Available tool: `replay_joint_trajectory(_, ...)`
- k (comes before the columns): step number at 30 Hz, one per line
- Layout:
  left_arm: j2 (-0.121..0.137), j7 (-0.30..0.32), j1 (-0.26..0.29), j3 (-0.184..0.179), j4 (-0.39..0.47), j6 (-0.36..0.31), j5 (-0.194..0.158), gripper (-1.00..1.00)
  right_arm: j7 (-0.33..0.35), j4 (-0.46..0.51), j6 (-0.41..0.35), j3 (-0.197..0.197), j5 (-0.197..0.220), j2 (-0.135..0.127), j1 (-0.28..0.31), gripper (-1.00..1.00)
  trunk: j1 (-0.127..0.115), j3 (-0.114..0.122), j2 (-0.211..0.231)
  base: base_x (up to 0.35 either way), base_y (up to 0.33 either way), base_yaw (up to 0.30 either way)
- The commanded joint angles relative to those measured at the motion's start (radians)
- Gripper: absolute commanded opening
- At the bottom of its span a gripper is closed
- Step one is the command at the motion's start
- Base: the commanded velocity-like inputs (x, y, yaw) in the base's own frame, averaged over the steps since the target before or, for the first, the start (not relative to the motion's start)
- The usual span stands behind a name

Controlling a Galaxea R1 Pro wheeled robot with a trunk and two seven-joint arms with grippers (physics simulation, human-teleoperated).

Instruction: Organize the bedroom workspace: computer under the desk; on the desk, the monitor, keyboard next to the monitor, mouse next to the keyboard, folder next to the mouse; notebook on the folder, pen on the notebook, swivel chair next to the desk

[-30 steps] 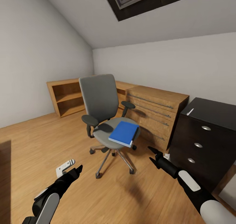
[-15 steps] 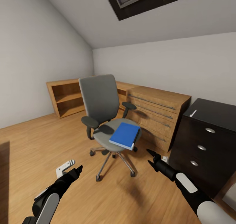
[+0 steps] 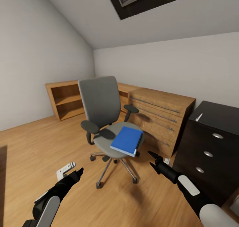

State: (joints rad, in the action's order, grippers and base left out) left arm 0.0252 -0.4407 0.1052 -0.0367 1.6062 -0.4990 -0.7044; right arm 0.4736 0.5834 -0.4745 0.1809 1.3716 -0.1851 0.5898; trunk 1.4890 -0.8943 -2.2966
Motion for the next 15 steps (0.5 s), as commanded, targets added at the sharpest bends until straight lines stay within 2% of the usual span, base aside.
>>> replay_joint_trajectory(1,0.001,-0.01,0.001,-0.002,0.001,-0.001,-0.01,1.0,0.002,-0.001,-0.001,0.005,0.007,-0.002,0.001,1.0,0.0,-0.001,0.0,0.025,0.0,0.0)
replay_joint_trajectory(6,0.001,-0.01,0.001,-0.002,0.001,0.0,-0.012,1.0,0.002,-0.001,-0.001,0.005,0.006,-0.002,0.001,1.0,0.0,-0.001,0.0,0.159,0.0,0.0)
replay_joint_trajectory(12,0.001,-0.01,0.001,-0.003,0.001,0.0,-0.012,1.0,0.001,-0.002,0.007,0.005,0.006,-0.001,0.001,1.0,0.0,-0.001,0.0,0.038,0.0,0.0)
replay_joint_trajectory(15,0.001,-0.01,0.001,-0.003,0.001,0.0,-0.01,1.0,0.001,-0.002,0.018,0.005,0.006,-0.001,0.001,1.0,0.0,-0.001,0.0,0.158,0.023,0.0)
